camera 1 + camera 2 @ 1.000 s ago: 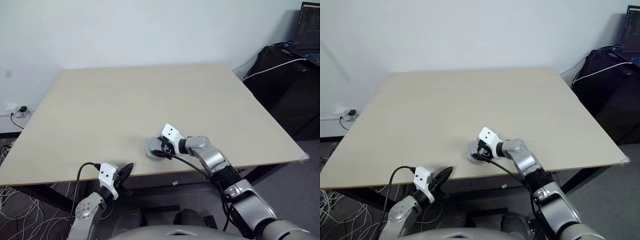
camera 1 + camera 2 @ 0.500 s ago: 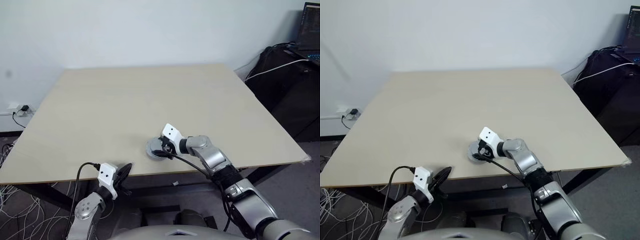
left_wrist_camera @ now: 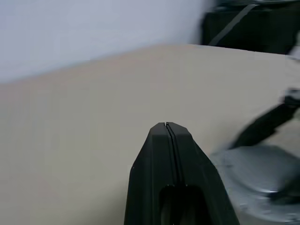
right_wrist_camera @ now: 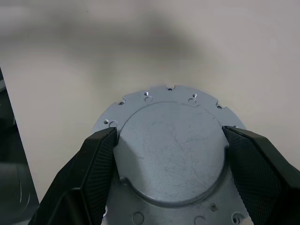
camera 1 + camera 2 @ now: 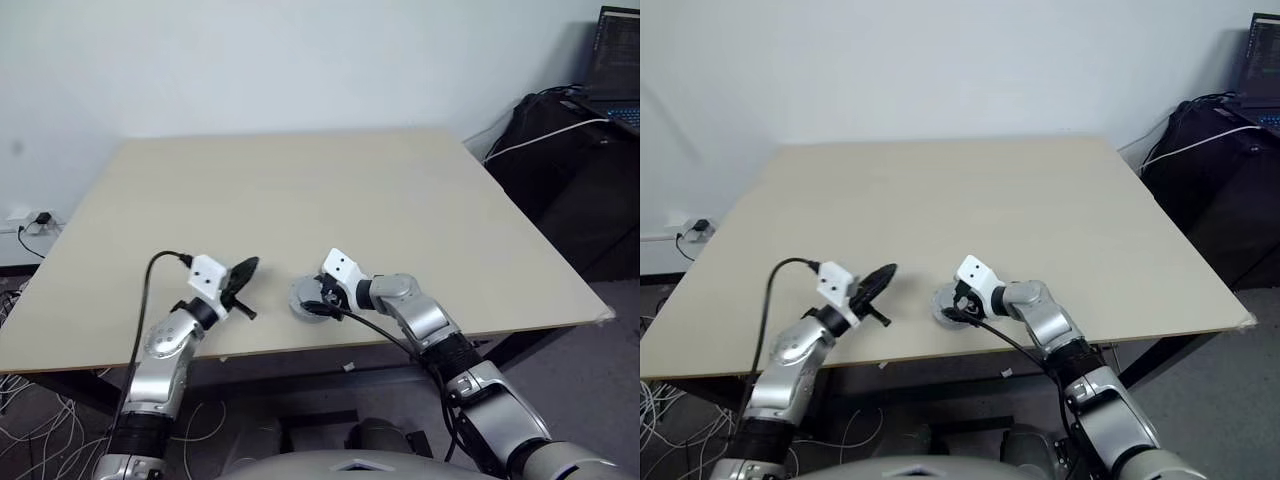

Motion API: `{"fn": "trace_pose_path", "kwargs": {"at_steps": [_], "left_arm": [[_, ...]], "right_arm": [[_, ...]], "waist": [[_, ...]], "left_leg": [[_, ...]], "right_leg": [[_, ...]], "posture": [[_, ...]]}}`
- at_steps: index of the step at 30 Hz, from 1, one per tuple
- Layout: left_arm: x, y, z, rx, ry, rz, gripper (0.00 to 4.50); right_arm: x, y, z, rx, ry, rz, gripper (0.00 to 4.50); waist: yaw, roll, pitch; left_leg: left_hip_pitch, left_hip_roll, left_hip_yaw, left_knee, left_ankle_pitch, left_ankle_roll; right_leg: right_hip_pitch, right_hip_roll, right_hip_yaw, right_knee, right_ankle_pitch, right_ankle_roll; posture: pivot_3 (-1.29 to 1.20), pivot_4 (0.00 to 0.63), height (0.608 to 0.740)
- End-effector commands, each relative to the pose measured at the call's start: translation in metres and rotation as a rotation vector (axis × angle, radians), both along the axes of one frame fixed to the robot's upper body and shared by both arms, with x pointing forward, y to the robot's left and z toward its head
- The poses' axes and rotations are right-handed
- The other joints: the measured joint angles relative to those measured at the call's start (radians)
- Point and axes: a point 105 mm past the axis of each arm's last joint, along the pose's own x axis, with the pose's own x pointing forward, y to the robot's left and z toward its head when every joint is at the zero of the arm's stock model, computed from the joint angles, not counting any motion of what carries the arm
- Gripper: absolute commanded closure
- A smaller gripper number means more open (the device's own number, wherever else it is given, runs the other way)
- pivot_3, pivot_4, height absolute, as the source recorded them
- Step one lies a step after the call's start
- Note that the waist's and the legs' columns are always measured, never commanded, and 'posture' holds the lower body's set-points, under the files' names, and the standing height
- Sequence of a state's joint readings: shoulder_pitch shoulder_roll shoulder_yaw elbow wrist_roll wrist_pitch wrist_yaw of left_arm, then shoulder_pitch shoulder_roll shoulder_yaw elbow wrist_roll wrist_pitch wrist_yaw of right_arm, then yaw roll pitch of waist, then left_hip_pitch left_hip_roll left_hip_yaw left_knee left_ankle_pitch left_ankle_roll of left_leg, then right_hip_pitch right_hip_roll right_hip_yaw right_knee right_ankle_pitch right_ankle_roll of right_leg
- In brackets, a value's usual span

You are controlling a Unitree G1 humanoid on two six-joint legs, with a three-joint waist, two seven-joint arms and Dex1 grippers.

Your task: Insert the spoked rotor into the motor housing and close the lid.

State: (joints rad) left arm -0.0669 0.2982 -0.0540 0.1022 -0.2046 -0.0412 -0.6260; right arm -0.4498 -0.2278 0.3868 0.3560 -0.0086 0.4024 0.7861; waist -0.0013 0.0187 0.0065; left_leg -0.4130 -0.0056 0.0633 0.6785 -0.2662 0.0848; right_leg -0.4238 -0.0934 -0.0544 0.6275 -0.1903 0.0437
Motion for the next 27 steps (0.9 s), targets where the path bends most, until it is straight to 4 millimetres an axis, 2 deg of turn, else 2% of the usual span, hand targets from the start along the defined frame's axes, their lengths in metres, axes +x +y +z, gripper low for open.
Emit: {"fn": "trace_pose_path", "kwargs": {"at_steps": [1, 9, 14, 27], "left_arm": [[0.006, -0.013, 0.0, 0.025, 0.037, -0.079, 4.5], [0.016, -0.018, -0.018, 0.108, 0.217, -0.138, 4.5], [0.02, -0.018, -0.025, 0.146, 0.273, -0.156, 4.5], [0.025, -0.034, -0.042, 0.248, 0.394, -0.256, 4.5]], "right_arm": [[-0.008, -0.005, -0.019, -0.064, 0.056, -0.013, 1.21], [-0.008, -0.001, -0.018, -0.056, 0.045, -0.009, 1.21], [-0.007, 0.0, -0.018, -0.055, 0.041, -0.008, 1.21], [-0.006, 0.003, -0.015, -0.047, 0.028, -0.005, 1.21]], "waist": [[-0.002, 0.0, 0.0], [-0.011, -0.001, 0.001], [-0.011, -0.002, 0.001], [-0.013, -0.002, 0.001]], "left_leg": [[0.0, 0.0, 0.0, 0.0, 0.0, 0.0], [0.001, 0.0, 0.0, 0.0, 0.0, 0.0], [0.001, 0.0, 0.0, 0.0, 0.0, 0.0], [0.001, 0.001, -0.001, 0.0, 0.0, 0.0]], "right_leg": [[0.0, 0.002, 0.0, 0.0, 0.0, 0.0], [0.001, 0.003, 0.0, 0.0, -0.003, 0.004], [0.001, 0.003, 0.001, 0.0, -0.002, 0.003], [0.0, 0.001, 0.002, 0.001, 0.0, 0.0]], "posture": [[0.0, 0.0, 0.74], [0.0, 0.0, 0.74], [0.0, 0.0, 0.74], [0.0, 0.0, 0.74]]}}
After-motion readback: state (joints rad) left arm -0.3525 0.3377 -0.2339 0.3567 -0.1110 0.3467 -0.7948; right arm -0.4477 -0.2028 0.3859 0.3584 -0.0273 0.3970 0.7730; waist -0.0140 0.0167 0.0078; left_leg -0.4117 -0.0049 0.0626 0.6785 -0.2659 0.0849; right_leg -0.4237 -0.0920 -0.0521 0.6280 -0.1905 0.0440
